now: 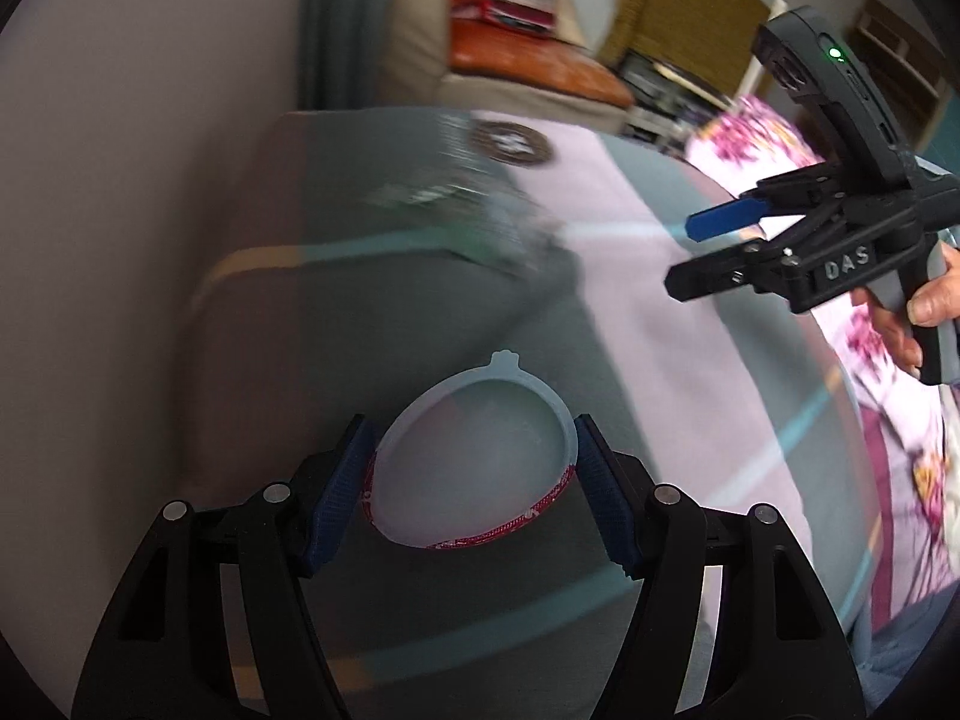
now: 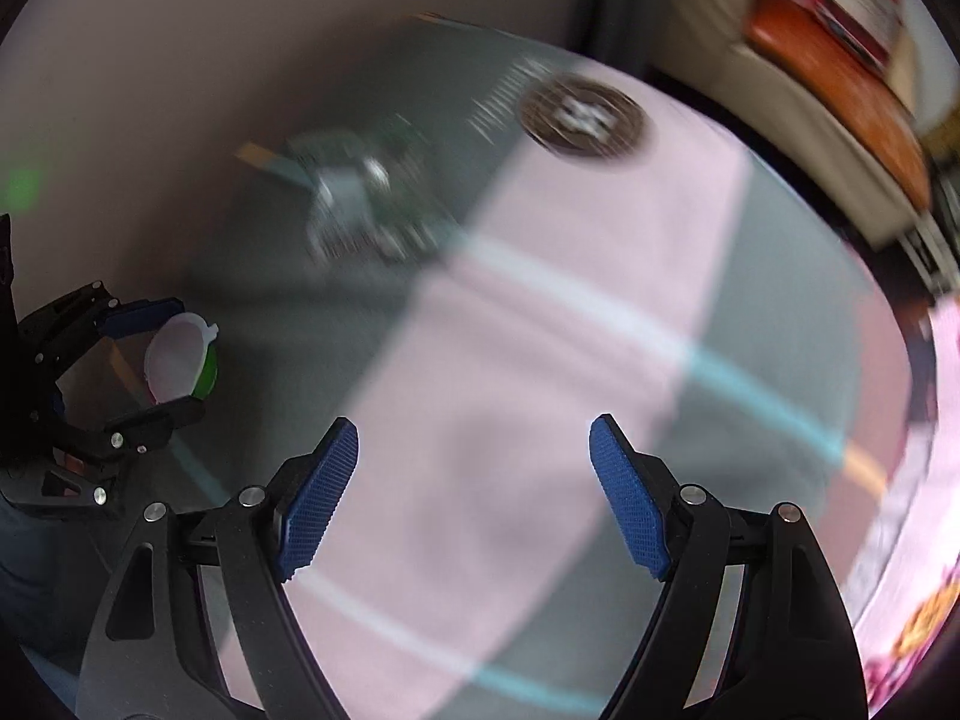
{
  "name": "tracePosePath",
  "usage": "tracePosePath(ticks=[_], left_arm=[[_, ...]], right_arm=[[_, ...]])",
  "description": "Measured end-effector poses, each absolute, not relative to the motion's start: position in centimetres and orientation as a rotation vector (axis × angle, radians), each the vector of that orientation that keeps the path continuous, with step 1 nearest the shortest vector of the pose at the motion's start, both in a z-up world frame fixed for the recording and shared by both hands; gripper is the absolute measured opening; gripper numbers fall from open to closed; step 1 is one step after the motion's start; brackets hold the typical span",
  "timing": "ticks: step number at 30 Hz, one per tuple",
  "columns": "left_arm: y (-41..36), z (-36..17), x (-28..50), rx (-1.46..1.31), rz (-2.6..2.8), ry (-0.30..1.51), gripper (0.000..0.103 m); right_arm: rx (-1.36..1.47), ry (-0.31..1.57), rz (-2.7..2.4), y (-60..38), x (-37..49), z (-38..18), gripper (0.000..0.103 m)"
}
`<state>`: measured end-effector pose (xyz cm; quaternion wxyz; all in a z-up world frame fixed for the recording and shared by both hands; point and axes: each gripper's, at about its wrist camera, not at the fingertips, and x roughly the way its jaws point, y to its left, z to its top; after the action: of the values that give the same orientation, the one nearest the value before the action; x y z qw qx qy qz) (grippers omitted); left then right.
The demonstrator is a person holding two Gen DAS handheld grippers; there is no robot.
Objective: Collect trash
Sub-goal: 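Grasp the white plastic cup lid with the left gripper, then grasp the clear plastic wrapper with the right gripper while the left holds the lid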
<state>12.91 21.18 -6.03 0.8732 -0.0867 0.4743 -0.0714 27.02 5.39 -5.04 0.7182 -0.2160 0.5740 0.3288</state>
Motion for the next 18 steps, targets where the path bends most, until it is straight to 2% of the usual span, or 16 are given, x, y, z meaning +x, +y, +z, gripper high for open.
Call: tracePosePath(ticks=[6,18], left_arm=[[23.3,-6.0,13.7,-0.197,-0.100,0.990,0.068],[24.2,-6.5,13.8,-0.221,-0.083,1.003,0.068]], right_arm=[[-0.455,1.259,0.798,11.0,31.2,-6.2,0.076],[-0.401,1.299,0.882,13.2,32.9,-7.8,0.076]])
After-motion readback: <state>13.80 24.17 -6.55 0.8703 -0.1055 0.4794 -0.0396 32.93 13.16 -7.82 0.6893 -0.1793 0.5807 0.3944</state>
